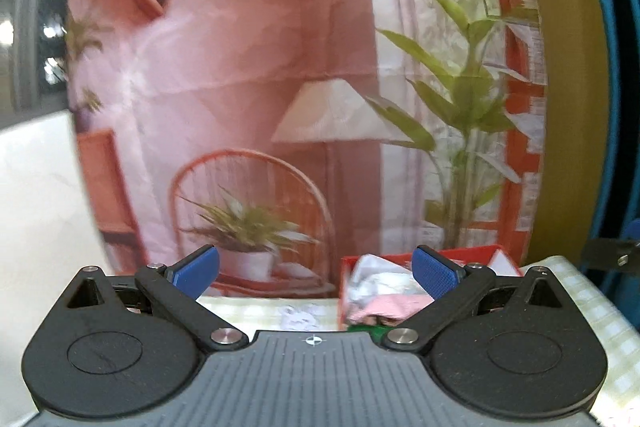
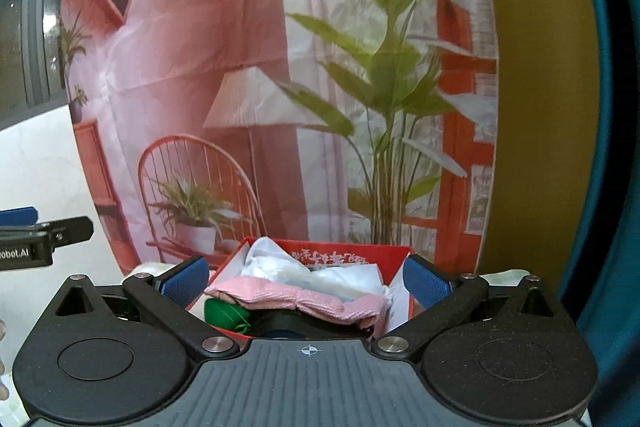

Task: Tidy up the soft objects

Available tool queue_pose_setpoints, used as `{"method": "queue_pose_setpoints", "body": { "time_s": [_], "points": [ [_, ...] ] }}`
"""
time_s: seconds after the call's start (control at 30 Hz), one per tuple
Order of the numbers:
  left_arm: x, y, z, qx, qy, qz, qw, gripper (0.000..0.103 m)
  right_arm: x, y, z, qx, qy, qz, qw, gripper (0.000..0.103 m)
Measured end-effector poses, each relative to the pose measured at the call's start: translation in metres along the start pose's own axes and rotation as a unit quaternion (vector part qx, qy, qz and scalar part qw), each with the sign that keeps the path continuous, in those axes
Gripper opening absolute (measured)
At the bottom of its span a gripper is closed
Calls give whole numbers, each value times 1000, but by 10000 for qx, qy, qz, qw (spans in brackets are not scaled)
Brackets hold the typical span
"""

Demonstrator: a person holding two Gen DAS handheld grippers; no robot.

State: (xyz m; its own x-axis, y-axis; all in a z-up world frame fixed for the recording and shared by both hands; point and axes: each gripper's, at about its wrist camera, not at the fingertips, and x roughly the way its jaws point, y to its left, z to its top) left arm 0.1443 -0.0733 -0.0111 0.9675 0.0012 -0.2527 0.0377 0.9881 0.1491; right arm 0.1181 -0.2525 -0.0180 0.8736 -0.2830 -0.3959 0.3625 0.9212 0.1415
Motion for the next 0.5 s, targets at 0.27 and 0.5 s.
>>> {"method": "queue_pose_setpoints", "body": {
  "time_s": [0.27,0.5],
  "points": [
    [-27,2,7,-66,-117,-78,9999,103,-28,-6,1,202,-100,-107,9997,103],
    [-31,5,5,-161,-71,-161,9997,103,-39,-7,1,226,-194,43,9995,103]
  ]
}}
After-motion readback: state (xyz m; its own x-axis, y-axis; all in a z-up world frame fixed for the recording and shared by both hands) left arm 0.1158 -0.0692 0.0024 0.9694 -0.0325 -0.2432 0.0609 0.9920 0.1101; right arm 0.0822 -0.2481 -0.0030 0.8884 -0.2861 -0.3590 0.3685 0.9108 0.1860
